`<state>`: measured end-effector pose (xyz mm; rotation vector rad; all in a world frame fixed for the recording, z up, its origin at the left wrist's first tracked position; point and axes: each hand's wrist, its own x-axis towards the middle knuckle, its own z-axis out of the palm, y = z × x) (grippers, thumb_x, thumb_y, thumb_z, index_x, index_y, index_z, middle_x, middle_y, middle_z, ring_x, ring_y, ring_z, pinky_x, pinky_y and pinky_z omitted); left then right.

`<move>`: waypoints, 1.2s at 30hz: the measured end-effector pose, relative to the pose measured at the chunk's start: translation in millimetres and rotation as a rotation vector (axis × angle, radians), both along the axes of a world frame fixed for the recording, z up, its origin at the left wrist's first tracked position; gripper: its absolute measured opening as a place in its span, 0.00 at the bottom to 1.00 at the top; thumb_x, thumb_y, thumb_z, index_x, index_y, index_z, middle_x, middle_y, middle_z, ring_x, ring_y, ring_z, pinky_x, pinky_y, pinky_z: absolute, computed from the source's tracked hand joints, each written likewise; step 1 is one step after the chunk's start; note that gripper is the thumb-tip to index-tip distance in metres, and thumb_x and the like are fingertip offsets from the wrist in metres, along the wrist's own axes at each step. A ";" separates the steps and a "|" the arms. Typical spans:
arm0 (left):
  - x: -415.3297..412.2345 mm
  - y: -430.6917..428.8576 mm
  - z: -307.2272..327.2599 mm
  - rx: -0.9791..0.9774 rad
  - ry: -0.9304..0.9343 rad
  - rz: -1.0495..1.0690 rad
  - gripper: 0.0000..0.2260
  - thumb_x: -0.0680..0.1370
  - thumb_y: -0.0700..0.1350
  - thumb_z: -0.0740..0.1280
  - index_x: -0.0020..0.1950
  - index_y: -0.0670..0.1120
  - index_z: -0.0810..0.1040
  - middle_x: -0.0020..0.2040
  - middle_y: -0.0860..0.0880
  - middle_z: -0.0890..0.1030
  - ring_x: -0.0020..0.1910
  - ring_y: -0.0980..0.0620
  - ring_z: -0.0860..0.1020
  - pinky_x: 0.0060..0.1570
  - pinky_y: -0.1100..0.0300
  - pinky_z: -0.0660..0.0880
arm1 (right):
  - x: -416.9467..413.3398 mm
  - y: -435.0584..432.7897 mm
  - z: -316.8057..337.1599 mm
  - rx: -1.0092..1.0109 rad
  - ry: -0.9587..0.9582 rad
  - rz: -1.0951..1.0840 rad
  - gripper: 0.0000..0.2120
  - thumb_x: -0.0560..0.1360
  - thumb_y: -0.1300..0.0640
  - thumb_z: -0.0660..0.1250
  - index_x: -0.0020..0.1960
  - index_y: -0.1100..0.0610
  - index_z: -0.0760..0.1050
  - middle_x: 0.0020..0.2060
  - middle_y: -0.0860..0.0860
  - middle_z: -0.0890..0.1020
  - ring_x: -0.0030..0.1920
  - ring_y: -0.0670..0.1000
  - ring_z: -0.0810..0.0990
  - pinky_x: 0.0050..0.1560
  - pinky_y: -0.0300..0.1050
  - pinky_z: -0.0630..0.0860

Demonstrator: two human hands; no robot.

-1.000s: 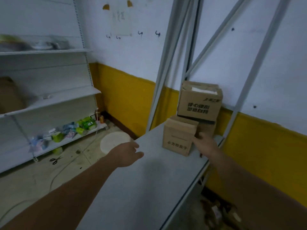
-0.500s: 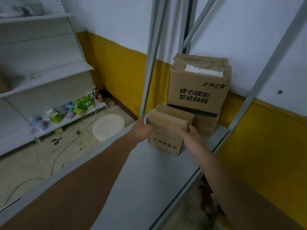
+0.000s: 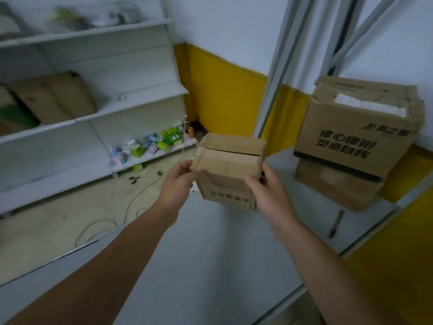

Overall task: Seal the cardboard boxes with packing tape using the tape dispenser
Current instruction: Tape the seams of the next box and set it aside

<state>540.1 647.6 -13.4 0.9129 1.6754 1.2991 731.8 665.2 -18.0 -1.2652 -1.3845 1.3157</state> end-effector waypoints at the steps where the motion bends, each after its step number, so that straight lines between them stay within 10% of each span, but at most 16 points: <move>1: -21.3 -18.1 4.8 0.017 0.012 0.052 0.10 0.79 0.44 0.68 0.59 0.50 0.78 0.56 0.51 0.81 0.58 0.51 0.77 0.56 0.55 0.73 | -20.6 -5.4 3.8 0.012 0.007 0.043 0.22 0.77 0.47 0.63 0.69 0.37 0.66 0.61 0.39 0.77 0.60 0.44 0.76 0.58 0.48 0.76; 12: -234.3 -296.7 34.4 0.074 0.137 0.561 0.08 0.80 0.44 0.65 0.58 0.47 0.78 0.55 0.48 0.81 0.57 0.49 0.78 0.60 0.51 0.73 | -265.3 -170.7 31.0 0.012 0.083 0.626 0.11 0.78 0.53 0.65 0.51 0.35 0.75 0.47 0.30 0.81 0.49 0.30 0.78 0.45 0.29 0.72; 19: -321.6 -442.4 -3.7 0.038 0.049 0.760 0.07 0.80 0.46 0.65 0.57 0.48 0.78 0.53 0.50 0.81 0.54 0.51 0.78 0.53 0.57 0.73 | -385.0 -293.2 4.9 -0.048 -0.020 0.784 0.21 0.76 0.50 0.67 0.69 0.45 0.72 0.58 0.40 0.81 0.56 0.38 0.78 0.62 0.45 0.75; 26: -368.1 -502.4 -31.8 0.013 -0.011 0.789 0.07 0.80 0.44 0.65 0.57 0.47 0.76 0.50 0.50 0.79 0.48 0.55 0.76 0.43 0.63 0.70 | -442.0 -348.2 -15.5 -0.077 -0.131 0.826 0.13 0.79 0.56 0.64 0.56 0.38 0.74 0.48 0.33 0.80 0.45 0.28 0.78 0.43 0.26 0.73; 36: -361.0 -529.4 -69.0 -0.112 0.029 0.699 0.15 0.77 0.44 0.69 0.63 0.52 0.72 0.60 0.52 0.76 0.59 0.51 0.74 0.54 0.60 0.72 | -438.7 -358.5 -37.6 -0.104 -0.270 0.807 0.21 0.78 0.59 0.65 0.68 0.46 0.69 0.55 0.35 0.76 0.55 0.33 0.75 0.50 0.29 0.71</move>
